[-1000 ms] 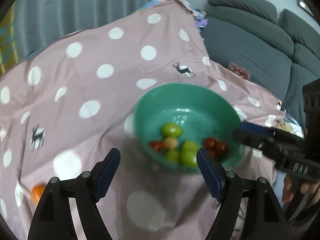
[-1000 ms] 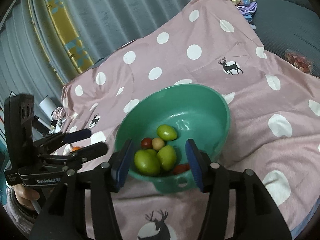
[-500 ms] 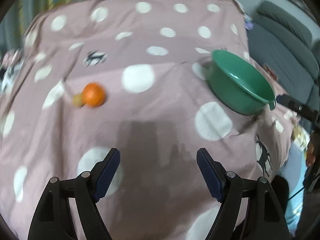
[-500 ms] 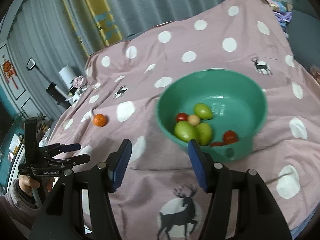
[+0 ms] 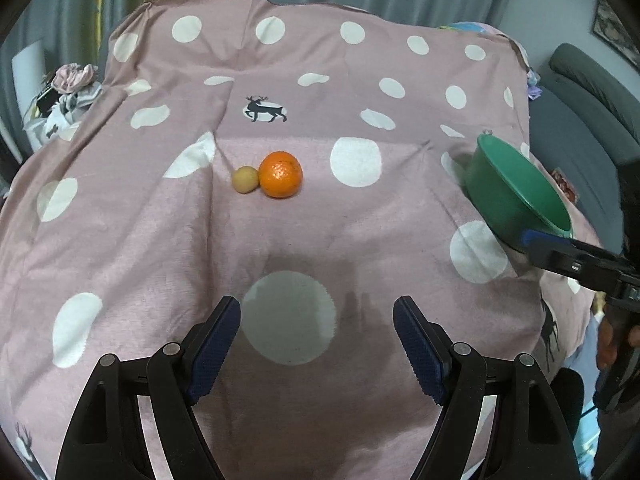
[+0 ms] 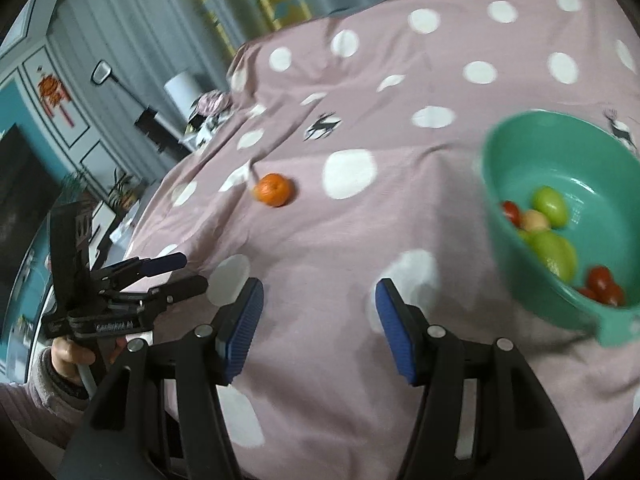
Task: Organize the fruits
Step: 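Move both tools back to the tangerine and last yellow fruit, then grasp the orange tangerine with the right tool while the left tool grasps the yellow fruit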
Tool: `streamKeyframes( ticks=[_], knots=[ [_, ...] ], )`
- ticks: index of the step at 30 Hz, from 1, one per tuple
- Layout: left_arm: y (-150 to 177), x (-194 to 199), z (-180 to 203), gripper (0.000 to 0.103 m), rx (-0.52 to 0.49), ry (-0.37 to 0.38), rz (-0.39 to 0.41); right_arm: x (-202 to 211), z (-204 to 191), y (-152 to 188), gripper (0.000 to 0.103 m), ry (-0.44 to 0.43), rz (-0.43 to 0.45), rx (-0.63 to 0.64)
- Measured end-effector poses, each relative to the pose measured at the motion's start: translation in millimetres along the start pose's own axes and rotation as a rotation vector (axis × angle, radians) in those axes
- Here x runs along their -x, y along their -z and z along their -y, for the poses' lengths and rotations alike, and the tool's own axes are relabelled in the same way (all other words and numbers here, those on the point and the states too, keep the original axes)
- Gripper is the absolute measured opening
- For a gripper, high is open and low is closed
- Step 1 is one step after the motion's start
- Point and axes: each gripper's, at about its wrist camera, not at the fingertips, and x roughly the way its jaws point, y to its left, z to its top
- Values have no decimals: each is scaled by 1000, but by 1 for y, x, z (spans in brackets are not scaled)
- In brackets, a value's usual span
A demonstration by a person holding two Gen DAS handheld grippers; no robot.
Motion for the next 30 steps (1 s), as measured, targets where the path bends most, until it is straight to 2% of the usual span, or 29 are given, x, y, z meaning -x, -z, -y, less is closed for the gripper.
streamKeyframes(
  ticks=[8, 17, 26, 29, 30],
  knots=[
    [-4, 1, -18, 79, 0, 13, 22, -62, -32, -43, 59, -79, -75, 44],
    [-13, -9, -32, 79, 15, 24, 21, -135, -50, -86, 59, -43, -177, 89],
    [-22, -17, -40, 79, 1, 15, 23, -183, -50, -98, 59, -23, -237, 70],
    [-23, -18, -44, 79, 5, 12, 23, -192, -49, -98, 57, -23, -242, 65],
    [-23, -18, -45, 79, 8, 11, 23, -195, -49, -99, 53, -20, -242, 65]
  ],
)
